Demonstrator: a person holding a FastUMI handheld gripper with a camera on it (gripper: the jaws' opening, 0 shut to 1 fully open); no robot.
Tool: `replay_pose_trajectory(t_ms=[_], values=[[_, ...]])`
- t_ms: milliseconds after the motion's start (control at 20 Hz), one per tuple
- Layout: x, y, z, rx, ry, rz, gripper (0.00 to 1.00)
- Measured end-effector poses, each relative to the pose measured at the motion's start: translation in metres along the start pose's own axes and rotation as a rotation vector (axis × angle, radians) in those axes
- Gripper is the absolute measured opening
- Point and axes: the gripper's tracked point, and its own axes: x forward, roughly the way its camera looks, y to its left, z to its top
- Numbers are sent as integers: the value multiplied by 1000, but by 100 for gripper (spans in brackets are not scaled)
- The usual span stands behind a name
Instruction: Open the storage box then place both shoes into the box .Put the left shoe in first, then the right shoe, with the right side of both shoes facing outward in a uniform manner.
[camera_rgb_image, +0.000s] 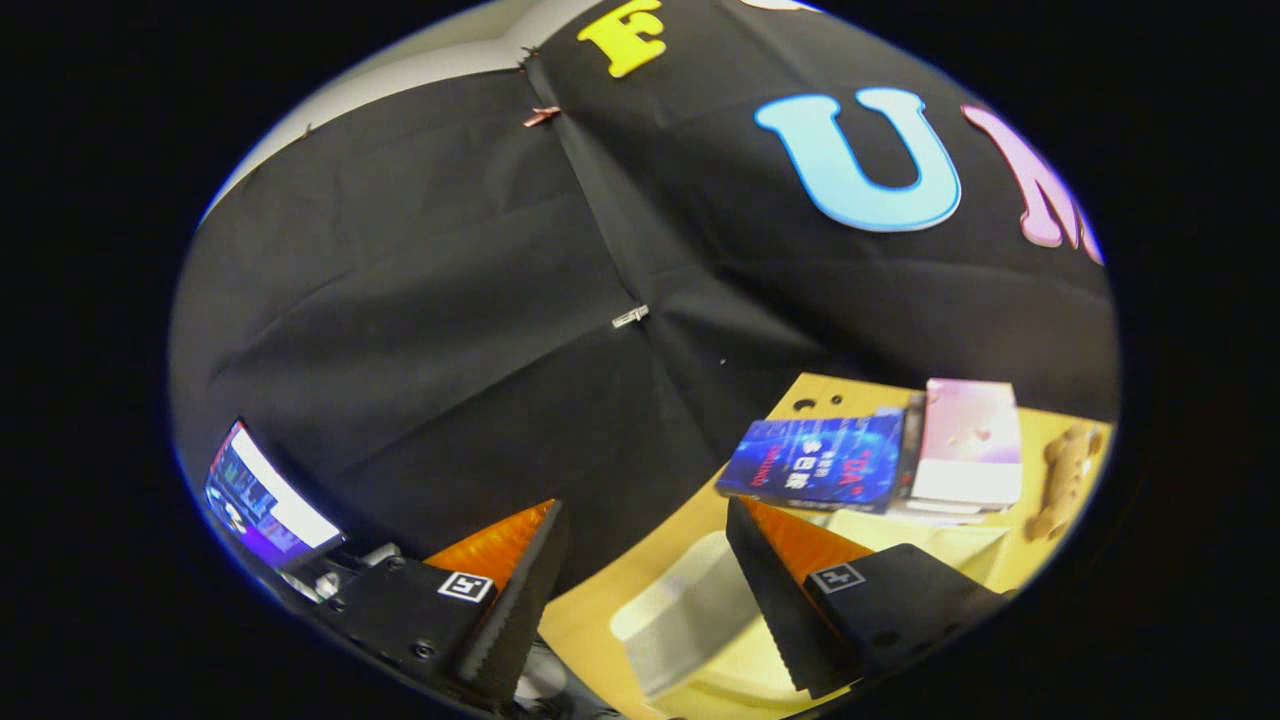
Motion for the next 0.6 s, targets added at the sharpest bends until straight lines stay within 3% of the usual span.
replay_pose_trajectory(t_ms=[350,600], values=[[-137,-114,-27,-176,25,-193,98],[-218,-189,-82,-173,111,-350,98]])
